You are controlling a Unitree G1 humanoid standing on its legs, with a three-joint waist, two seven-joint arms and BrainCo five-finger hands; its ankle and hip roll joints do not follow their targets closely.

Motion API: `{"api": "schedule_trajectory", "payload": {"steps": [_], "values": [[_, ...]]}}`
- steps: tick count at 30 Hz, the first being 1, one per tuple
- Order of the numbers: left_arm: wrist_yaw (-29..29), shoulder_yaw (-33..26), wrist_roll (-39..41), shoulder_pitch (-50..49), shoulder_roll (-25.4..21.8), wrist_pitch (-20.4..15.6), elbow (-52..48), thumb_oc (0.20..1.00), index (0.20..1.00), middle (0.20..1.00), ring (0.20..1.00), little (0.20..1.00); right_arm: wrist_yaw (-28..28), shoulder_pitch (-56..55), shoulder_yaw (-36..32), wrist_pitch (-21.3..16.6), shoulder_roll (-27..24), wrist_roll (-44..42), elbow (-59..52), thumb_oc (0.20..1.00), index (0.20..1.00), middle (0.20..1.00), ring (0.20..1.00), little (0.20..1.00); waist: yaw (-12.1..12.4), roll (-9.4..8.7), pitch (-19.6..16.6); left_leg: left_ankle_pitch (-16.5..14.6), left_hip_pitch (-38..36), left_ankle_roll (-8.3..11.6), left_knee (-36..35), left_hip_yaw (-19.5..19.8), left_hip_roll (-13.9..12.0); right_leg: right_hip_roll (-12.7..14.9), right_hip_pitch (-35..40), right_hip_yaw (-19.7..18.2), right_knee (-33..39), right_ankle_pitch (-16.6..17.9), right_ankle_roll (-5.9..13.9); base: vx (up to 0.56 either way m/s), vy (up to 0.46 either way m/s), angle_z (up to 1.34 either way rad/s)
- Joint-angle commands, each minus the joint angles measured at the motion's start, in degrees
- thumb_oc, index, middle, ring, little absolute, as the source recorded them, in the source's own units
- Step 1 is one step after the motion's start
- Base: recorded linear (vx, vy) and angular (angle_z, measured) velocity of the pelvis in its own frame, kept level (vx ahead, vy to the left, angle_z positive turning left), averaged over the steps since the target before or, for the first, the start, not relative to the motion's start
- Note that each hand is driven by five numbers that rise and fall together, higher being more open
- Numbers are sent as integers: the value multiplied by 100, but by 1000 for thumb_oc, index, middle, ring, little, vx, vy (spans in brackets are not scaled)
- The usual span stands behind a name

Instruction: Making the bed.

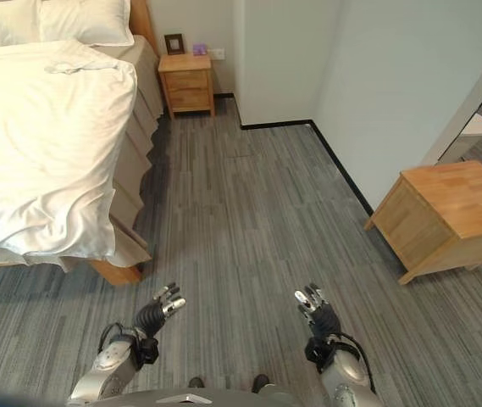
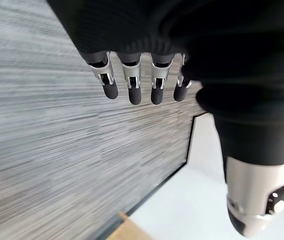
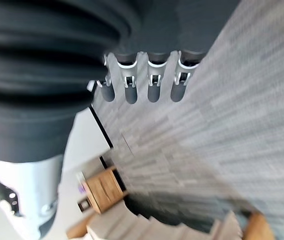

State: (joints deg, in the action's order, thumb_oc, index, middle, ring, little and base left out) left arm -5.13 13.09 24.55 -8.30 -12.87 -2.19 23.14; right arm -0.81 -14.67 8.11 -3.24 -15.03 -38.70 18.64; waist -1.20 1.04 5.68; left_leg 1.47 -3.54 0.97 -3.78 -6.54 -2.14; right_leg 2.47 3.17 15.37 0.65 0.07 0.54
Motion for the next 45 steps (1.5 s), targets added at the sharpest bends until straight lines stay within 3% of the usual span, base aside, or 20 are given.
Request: {"api": "schedule_trajectory", "payload": {"steps": [1,4,10,21,24,25,26,27,28,31,33,34,35,37,40,41,42,43,44,45], "values": [[141,-201,199,154,-309,-314,-234,1000,1000,1000,1000,1000,-118,437,99,-131,48,151,-177,1000,1000,1000,1000,1000,230,-315,-116,-153,99,-137,382,166,189,781,-175,-350,-892,-26,670,3,122,24],[260,-337,259,188,-318,-338,-179,1000,1000,1000,1000,1000,-67,724,210,-135,56,301,-156,1000,1000,1000,1000,1000,348,-286,-9,-190,46,-209,381,200,207,840,-527,-424,-1603,133,889,-4,71,16],[315,-459,171,136,-353,-326,41,1000,1000,1000,1000,1000,-143,834,408,-131,133,141,-196,1000,1000,1000,1000,1000,557,-393,-112,-207,13,-89,392,322,186,628,-52,-129,-526,-34,669,65,-42,29],[317,-419,128,110,-326,-252,-80,1000,1000,1000,1000,1000,69,664,-57,-190,1,214,-206,1000,1000,1000,1000,1000,324,-385,-161,-299,-105,-53,300,217,139,499,106,-293,-233,-86,606,95,-6,-6],[325,-424,110,119,-358,-273,-96,1000,1000,1000,1000,1000,84,683,-173,-213,-57,305,-208,1000,1000,1000,1000,1000,282,-326,-104,-370,-71,-135,290,164,148,568,-172,-412,-650,-161,657,63,110,-34],[354,-426,88,159,-430,-281,-168,1000,1000,1000,1000,1000,97,721,-227,-256,-103,430,-294,1000,1000,1000,1000,1000,220,-282,56,-470,-77,-286,287,120,182,670,-811,-615,-1772,2,827,33,158,-35],[359,-392,15,187,-467,-286,-171,1000,1000,1000,1000,1000,87,721,-241,-271,-108,484,-329,1000,1000,1000,1000,1000,167,-283,130,-515,-110,-365,262,91,221,682,-1117,-778,-2407,317,970,31,158,-34],[359,-392,15,189,-467,-286,-170,1000,1000,1000,1000,1000,87,722,-242,-270,-108,484,-329,1000,1000,1000,1000,1000,174,-282,113,-508,-87,-365,263,84,217,676,-1139,-783,-2397,332,968,126,162,-16],[372,-395,-79,222,-554,-304,-220,1000,1000,1000,1000,1000,64,687,-257,-283,-79,537,-327,1000,1000,1000,1000,1000,60,-177,288,-571,-351,-445,125,58,185,717,-1653,-901,-3363,743,1088,197,138,-14],[398,-423,-126,323,-599,-350,-239,1000,1000,1000,1000,1000,22,637,-265,-296,-19,520,-291,1000,1000,1000,1000,1000,-25,-103,375,-676,-672,-414,1,0,129,904,-2131,-765,-3592,755,1113,295,89,-30],[456,-407,-135,555,-704,-414,-254,1000,1000,1000,1000,1000,41,622,-264,-296,-34,453,-306,1000,1000,1000,1000,1000,-237,-101,398,-827,-1005,-255,-85,-30,69,1001,-2339,-594,-2772,691,1074,453,-58,-7],[497,-398,-74,718,-711,-457,-217,1000,1000,1000,1000,1000,85,619,-323,-389,7,254,-223,1000,1000,1000,1000,1000,-425,-121,415,-917,-1232,-115,-104,42,30,873,-2423,-669,-1748,702,1066,750,-195,11],[545,-417,-41,956,-707,-484,-80,1000,1000,1000,1000,1000,165,618,-347,-412,23,250,-182,1000,1000,1000,1000,1000,-641,-185,395,-979,-1426,87,-122,102,-84,766,-2476,-832,-772,875,1135,838,-234,20],[572,-373,6,1075,-684,-486,-68,1000,1000,1000,1000,1000,217,615,-346,-400,46,238,-271,1000,1000,1000,1000,1000,-810,-157,372,-990,-1705,281,-122,86,-274,754,-2621,-610,-64,1211,1243,736,-230,25],[549,-289,15,1029,-627,-450,-125,1000,1000,1000,1000,1000,190,578,-349,-359,17,211,-410,1000,1000,1000,1000,1000,-848,-98,286,-568,-1704,485,381,189,-504,694,-2512,-306,-248,1235,1128,553,-210,18],[486,-204,88,984,-537,-408,-99,1000,1000,1000,1000,1000,86,534,-253,-357,-55,197,-366,1000,1000,1000,1000,1000,-883,-86,231,504,-1413,638,1590,172,-753,448,-2206,-265,-487,1052,780,444,-203,44],[486,-204,88,984,-537,-408,-99,1000,1000,1000,1000,1000,86,534,-253,-357,-55,197,-366,1000,1000,1000,1000,1000,-886,-87,229,505,-1410,638,1591,175,-751,451,-2207,-264,-487,1052,780,751,-370,42],[456,-158,171,955,-502,-363,-112,1000,1000,1000,1000,1000,54,540,-179,-367,-124,139,-351,1000,1000,1000,1000,1000,-854,-137,195,1098,-1072,615,2632,196,-929,289,-1975,-290,-570,873,544,584,-373,21],[452,-125,252,986,-513,-309,-133,1000,1000,1000,1000,1000,1,585,-102,-336,-204,54,-419,1000,1000,1000,1000,1000,-791,-242,217,1374,-658,580,3475,62,-1122,198,-1704,-234,-626,623,307,971,-670,-3],[391,-65,361,1021,-497,-285,-151,1000,1000,1000,1000,1000,-59,641,-22,-349,-257,-60,-387,1000,1000,1000,1000,1000,-499,-514,401,1073,278,332,4925,154,-977,108,-1166,-355,-423,369,72,893,-610,-14]]}}
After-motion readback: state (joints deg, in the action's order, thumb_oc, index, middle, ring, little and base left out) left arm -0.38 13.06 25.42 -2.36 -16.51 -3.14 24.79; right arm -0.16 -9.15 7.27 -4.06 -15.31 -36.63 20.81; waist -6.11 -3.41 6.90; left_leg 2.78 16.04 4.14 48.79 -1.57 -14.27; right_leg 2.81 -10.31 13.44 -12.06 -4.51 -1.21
